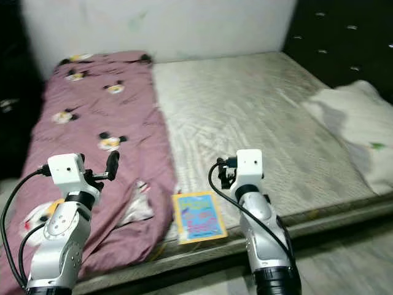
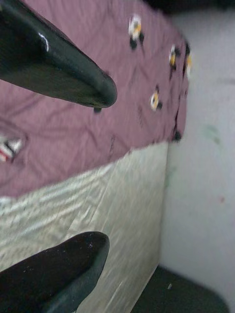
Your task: Clean up the room
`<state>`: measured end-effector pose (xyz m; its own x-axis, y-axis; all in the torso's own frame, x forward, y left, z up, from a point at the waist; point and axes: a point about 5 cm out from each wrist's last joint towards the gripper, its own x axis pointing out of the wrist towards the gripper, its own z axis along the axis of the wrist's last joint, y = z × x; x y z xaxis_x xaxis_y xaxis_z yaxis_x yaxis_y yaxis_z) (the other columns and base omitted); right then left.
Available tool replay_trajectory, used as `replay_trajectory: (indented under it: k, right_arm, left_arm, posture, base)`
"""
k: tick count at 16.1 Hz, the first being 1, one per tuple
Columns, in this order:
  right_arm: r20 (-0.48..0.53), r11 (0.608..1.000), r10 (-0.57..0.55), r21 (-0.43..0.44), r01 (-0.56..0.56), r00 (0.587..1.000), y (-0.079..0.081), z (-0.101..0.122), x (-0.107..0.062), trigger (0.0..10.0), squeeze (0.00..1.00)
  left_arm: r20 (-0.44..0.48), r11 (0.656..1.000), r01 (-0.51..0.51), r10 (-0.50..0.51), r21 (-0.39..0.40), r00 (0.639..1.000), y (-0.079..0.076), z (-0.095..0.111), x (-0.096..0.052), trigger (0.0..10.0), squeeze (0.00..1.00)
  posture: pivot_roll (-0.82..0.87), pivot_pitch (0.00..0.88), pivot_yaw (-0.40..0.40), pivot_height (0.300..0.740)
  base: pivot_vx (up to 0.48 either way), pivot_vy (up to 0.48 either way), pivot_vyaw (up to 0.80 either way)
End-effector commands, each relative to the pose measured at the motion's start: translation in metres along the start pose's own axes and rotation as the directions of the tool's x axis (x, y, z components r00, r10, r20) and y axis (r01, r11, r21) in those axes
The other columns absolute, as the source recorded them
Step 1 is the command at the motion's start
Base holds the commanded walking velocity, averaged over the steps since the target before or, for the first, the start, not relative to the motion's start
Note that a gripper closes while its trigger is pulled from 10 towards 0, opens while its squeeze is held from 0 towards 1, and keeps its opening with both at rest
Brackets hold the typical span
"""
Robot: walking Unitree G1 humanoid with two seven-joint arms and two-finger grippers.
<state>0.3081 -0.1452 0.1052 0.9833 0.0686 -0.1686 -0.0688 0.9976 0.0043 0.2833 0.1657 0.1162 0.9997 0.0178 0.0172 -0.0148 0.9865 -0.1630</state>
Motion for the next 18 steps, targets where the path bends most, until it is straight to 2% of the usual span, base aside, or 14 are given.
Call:
replay_trajectory:
  k: [1,6,10,13,18]
  right_arm:
    - [0.006,1.000,-0.008,-0.017,0.008,1.000,-0.0044,0.0018,0.0004,10.0,0.00]
    - [0.011,0.999,-0.006,-0.032,0.007,1.000,-0.0035,0.0016,-0.0012,10.0,0.00]
    - [0.004,1.000,-0.017,-0.016,0.017,1.000,-0.0054,0.0013,-0.0011,10.0,0.00]
    - [0.007,0.999,-0.017,-0.030,0.017,1.000,-0.0053,0.0017,-0.0006,10.0,0.00]
    - [-0.003,1.000,-0.018,-0.021,0.018,1.000,-0.0045,0.0011,0.0004,10.0,0.00]
  left_arm:
    - [-0.008,1.000,0.012,-0.012,0.003,1.000,-0.0031,0.0002,0.0021,10.0,0.00]
    - [-0.017,1.000,-0.012,0.012,-0.002,1.000,0.0017,-0.0021,0.0037,10.0,0.00]
    - [0.010,1.000,0.024,-0.024,-0.020,1.000,-0.0026,0.0036,0.0083,10.0,0.00]
    - [0.009,1.000,0.022,-0.022,-0.021,1.000,-0.0023,0.0025,0.0078,10.0,0.00]
    - [-0.001,1.000,0.006,-0.006,-0.017,1.000,-0.0022,0.0005,0.0080,10.0,0.00]
  posture:
    - [0.01,0.026,0.009,0.740]
    - [0.01,0.034,0.012,0.740]
    - [0.01,0.042,0.012,0.740]
    - [0.01,0.043,0.013,0.740]
    - [0.01,0.041,0.012,0.740]
  base:
    - [0.000,0.000,-0.80]
    - [0.000,0.000,0.00]
    - [0.000,0.000,0.00]
    - [0.256,0.000,0.00]
    - [0.000,0.000,-0.13]
